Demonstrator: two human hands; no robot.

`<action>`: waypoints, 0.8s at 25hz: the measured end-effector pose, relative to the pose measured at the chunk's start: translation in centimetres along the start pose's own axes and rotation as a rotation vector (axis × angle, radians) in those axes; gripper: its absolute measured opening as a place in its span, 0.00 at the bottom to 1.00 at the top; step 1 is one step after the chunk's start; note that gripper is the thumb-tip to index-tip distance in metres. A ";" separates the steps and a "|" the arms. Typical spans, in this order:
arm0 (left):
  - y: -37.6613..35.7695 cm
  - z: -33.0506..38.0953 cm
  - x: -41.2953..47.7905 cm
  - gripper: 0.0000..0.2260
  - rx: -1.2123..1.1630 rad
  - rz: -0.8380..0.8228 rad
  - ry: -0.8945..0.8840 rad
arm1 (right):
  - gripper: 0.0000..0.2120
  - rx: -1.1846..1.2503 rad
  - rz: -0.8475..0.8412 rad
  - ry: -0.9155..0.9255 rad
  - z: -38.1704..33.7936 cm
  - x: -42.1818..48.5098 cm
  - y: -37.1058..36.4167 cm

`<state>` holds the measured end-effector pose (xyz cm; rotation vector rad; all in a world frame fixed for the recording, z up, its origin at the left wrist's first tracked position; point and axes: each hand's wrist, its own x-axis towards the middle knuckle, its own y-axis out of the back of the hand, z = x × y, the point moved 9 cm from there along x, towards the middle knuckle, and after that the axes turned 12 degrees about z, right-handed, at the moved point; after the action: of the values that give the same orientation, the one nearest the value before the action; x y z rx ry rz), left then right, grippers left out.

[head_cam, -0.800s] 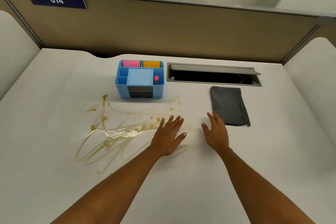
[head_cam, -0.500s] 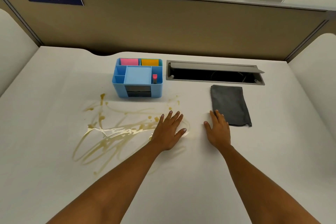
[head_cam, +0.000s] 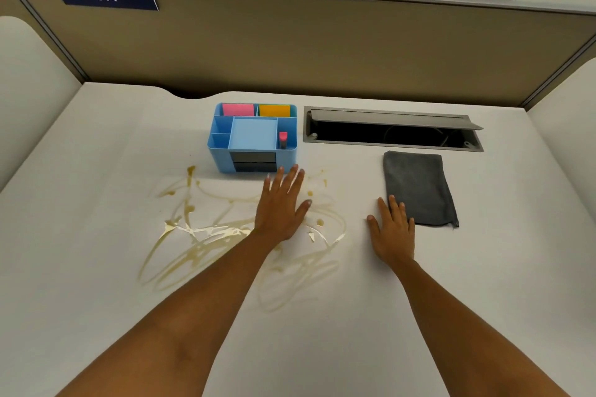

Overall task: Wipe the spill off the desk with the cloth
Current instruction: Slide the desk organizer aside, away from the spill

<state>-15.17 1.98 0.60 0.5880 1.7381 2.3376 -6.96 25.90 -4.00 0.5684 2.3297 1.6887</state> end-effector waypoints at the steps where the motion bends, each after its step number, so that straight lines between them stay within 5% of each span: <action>1: 0.7 -0.6 0.5 0.30 0.012 0.037 -0.003 | 0.27 0.006 0.002 -0.001 0.1 -0.1 0.0; 6: 3.6 -3.0 2.3 0.31 0.042 0.197 -0.030 | 0.27 0.030 0.009 -0.007 0.1 -0.1 -0.1; 20: 6.6 -7.2 5.7 0.16 -0.002 0.218 -0.015 | 0.26 -0.113 0.032 0.040 0.8 -0.4 -1.2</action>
<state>-22.65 -4.30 6.27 0.8309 1.7443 2.4675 -6.56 26.07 -5.40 0.5579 2.2459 1.8485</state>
